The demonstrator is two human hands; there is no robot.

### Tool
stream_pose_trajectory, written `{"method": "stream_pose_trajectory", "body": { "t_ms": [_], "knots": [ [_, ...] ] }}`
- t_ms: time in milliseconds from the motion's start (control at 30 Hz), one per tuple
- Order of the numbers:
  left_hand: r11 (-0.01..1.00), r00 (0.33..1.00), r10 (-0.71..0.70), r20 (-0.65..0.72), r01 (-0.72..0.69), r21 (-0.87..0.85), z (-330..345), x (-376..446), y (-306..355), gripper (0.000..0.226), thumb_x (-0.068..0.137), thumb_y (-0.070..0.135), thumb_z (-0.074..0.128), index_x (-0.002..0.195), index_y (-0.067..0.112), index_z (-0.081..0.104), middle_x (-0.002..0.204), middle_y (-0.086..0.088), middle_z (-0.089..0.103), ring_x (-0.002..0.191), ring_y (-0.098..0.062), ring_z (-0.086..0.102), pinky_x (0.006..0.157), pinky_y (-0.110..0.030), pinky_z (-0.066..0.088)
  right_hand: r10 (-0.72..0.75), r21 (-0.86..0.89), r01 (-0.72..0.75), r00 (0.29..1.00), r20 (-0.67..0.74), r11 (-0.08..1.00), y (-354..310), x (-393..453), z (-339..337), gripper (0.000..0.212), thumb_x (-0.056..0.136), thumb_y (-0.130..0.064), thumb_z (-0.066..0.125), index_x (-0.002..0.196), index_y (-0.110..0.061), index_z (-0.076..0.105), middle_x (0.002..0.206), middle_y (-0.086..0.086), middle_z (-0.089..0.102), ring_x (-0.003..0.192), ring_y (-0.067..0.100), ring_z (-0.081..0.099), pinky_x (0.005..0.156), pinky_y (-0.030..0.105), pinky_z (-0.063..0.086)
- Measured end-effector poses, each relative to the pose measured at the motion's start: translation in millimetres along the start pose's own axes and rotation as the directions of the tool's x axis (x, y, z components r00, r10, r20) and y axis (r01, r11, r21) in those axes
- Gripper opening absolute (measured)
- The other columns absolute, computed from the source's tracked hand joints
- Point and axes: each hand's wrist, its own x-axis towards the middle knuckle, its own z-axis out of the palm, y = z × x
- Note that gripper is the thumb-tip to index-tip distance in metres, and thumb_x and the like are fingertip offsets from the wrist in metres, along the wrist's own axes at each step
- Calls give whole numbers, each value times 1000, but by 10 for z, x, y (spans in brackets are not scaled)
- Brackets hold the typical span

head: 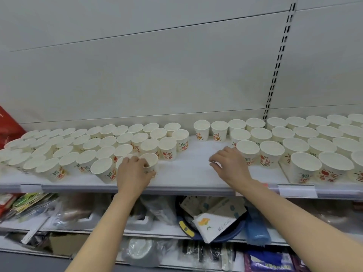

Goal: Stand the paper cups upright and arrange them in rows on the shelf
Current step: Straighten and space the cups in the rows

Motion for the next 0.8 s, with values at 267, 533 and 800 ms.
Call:
{"method": "stream_pose_trajectory", "body": {
  "t_ms": [267, 533, 800],
  "knots": [
    [932, 992, 119, 40, -97, -350, -147, 203, -364, 9, 83, 42, 72, 80, 33, 71, 82, 15, 64, 84, -13, 54, 64, -34, 47, -54, 45, 48, 986, 158, 998, -572, 761, 540, 30, 68, -14, 80, 97, -15, 71, 90, 2, 67, 84, 27, 56, 73, 33, 45],
    [852, 981, 191, 33, -149, -502, -383, 455, -425, 5, 80, 35, 77, 79, 32, 72, 77, 17, 66, 74, -4, 59, 68, -35, 51, -60, 32, 56, 989, 137, 998, -851, 1024, 871, 10, 66, -13, 80, 66, -17, 70, 66, -2, 61, 69, 25, 50, 55, 34, 43],
    [667, 973, 229, -1, -158, -728, -421, 728, 227, 10, 76, 29, 80, 76, 29, 70, 73, 15, 67, 70, -3, 58, 67, -25, 46, 207, 143, -208, 978, 21, 968, -242, 690, 151, 9, 76, -27, 77, 76, -21, 71, 81, -5, 60, 81, 17, 50, 65, 30, 39]
  ]
}}
